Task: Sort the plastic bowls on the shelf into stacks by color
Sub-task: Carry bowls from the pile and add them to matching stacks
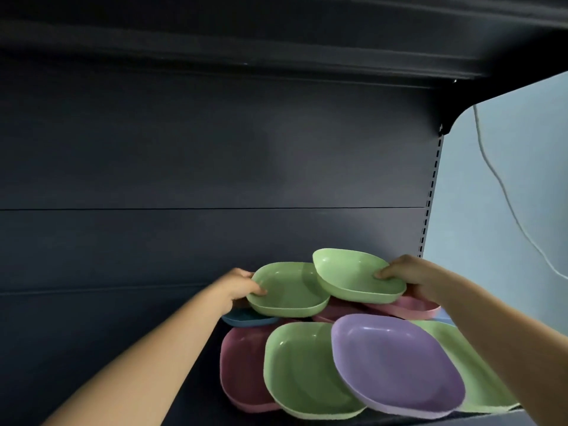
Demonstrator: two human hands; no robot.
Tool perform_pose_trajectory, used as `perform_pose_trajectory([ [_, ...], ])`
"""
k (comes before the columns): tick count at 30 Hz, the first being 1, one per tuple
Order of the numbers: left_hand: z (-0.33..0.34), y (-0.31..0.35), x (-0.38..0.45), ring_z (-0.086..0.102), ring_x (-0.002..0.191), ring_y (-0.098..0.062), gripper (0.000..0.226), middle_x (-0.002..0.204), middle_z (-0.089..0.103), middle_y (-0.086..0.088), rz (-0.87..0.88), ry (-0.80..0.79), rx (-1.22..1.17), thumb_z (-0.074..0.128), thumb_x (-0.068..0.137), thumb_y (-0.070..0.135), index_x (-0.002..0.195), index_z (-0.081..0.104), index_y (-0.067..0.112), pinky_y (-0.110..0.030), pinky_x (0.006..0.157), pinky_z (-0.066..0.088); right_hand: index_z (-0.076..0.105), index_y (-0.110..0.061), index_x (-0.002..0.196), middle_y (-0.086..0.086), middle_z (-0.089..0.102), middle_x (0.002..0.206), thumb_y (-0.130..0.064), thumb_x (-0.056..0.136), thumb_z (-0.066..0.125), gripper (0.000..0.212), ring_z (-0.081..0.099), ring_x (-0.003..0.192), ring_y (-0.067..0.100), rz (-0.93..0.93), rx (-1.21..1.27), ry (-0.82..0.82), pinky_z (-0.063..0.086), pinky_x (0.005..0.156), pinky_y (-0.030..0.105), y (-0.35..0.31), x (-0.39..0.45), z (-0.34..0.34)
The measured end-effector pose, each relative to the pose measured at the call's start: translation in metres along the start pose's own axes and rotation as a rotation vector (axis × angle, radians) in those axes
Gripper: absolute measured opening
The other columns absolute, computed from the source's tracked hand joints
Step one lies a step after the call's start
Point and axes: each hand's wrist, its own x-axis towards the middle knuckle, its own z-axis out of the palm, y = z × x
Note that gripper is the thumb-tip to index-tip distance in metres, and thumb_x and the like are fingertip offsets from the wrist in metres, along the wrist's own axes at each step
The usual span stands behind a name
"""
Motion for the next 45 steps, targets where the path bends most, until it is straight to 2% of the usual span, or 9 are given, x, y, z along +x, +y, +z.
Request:
perform_pose_trajectory([
  [6,-0.013,0.003,-0.011,0.062,0.095,-0.029,0.011,0.101,0.066,-0.018,-0.037,0.172,-0.129,0.068,0.08,-0.002,0.085,0.059,0.003,-0.038,0.089,0.049,0.061,0.01,0.104,0.017,0.065,0.085,0.007,0.085,0.059,0.019,0.063,0.06,0.02,-0.038,0.105,-0.051,0.052,0.046,0.021,-0.01,0.008,-0.001],
  [9,-0.024,0.006,-0.021,0.062,0.093,-0.033,0.007,0.103,0.063,-0.022,-0.035,0.229,-0.287,0.061,0.086,-0.003,0.087,0.056,0.002,-0.041,0.078,0.052,0.059,0.01,0.11,0.015,0.068,0.074,0.007,0.086,0.057,0.024,0.066,0.052,0.018,-0.072,0.191,-0.055,0.053,0.047,0.022,-0.023,0.008,0.007],
  [14,-0.055,0.013,-0.05,0.057,0.088,-0.028,0.008,0.101,0.056,-0.015,0.008,0.352,-0.523,0.048,0.093,-0.003,0.094,0.05,0.005,-0.033,0.07,0.05,0.055,0.006,0.113,0.017,0.064,0.089,0.003,0.089,0.053,0.025,0.061,0.075,0.028,-0.121,0.266,-0.17,0.051,0.065,0.037,-0.056,-0.01,0.04],
  [18,-0.097,0.002,-0.078,0.054,0.092,-0.028,0.008,0.099,0.056,-0.012,0.048,0.458,-0.621,0.045,0.094,-0.002,0.093,0.048,0.006,-0.031,0.065,0.047,0.06,0.004,0.095,0.01,0.07,0.063,0.003,0.087,0.057,0.009,0.067,0.05,0.019,-0.167,0.251,-0.195,0.055,0.045,0.027,-0.086,-0.03,0.087],
  [24,-0.19,-0.041,-0.129,0.058,0.093,-0.029,0.013,0.102,0.06,-0.012,0.09,0.576,-0.685,0.052,0.092,-0.001,0.102,0.055,0.007,-0.038,0.081,0.051,0.057,0.006,0.113,0.018,0.064,0.102,0.002,0.087,0.06,0.026,0.063,0.079,0.027,-0.243,0.255,-0.263,0.052,0.07,0.037,-0.13,-0.082,0.188],
  [32,-0.351,-0.124,-0.215,0.06,0.093,-0.031,0.007,0.104,0.063,-0.015,0.073,0.776,-0.619,0.057,0.089,0.002,0.092,0.058,0.009,-0.04,0.088,0.049,0.057,0.001,0.114,0.013,0.065,0.1,-0.007,0.086,0.065,0.03,0.063,0.082,0.027,-0.264,0.273,-0.31,0.05,0.062,0.033,-0.168,-0.178,0.365],
  [35,-0.407,-0.155,-0.244,0.06,0.096,-0.032,0.014,0.102,0.062,-0.014,0.053,0.808,-0.618,0.06,0.087,0.001,0.078,0.057,0.011,-0.046,0.096,0.048,0.057,0.001,0.115,0.013,0.065,0.104,-0.008,0.085,0.066,0.032,0.064,0.089,0.03,-0.271,0.311,-0.325,0.053,0.07,0.037,-0.177,-0.215,0.432],
  [40,-0.485,-0.199,-0.296,0.061,0.095,-0.036,0.011,0.102,0.063,-0.018,0.045,0.831,-0.647,0.064,0.085,0.0,0.093,0.059,0.006,-0.054,0.089,0.05,0.057,-0.001,0.118,0.013,0.064,0.111,-0.009,0.084,0.067,0.036,0.063,0.101,0.032,-0.271,0.361,-0.338,0.051,0.09,0.044,-0.191,-0.269,0.529],
  [45,-0.553,-0.238,-0.33,0.059,0.084,-0.028,0.011,0.098,0.061,-0.012,0.069,0.929,-0.636,0.064,0.086,0.002,0.081,0.057,0.01,-0.038,0.08,0.05,0.056,0.001,0.12,0.016,0.064,0.114,-0.009,0.084,0.068,0.039,0.063,0.102,0.033,-0.266,0.351,-0.383,0.05,0.094,0.048,-0.21,-0.306,0.607],
])
